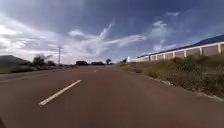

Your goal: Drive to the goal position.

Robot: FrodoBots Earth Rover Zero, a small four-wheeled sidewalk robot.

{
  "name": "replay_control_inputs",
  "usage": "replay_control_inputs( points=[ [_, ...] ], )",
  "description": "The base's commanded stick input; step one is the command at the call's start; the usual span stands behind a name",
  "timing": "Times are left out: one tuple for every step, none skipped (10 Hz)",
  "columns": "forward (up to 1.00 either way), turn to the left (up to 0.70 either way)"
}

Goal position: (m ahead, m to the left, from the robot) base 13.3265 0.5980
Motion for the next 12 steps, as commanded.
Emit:
replay_control_inputs(
  points=[
    [1.00, 0.00],
    [1.00, 0.00],
    [1.00, 0.00],
    [1.00, 0.00],
    [1.00, 0.00],
    [1.00, 0.00],
    [1.00, 0.00],
    [1.00, 0.00],
    [1.00, 0.00],
    [1.00, 0.00],
    [1.00, 0.00],
    [1.00, 0.00]
  ],
)
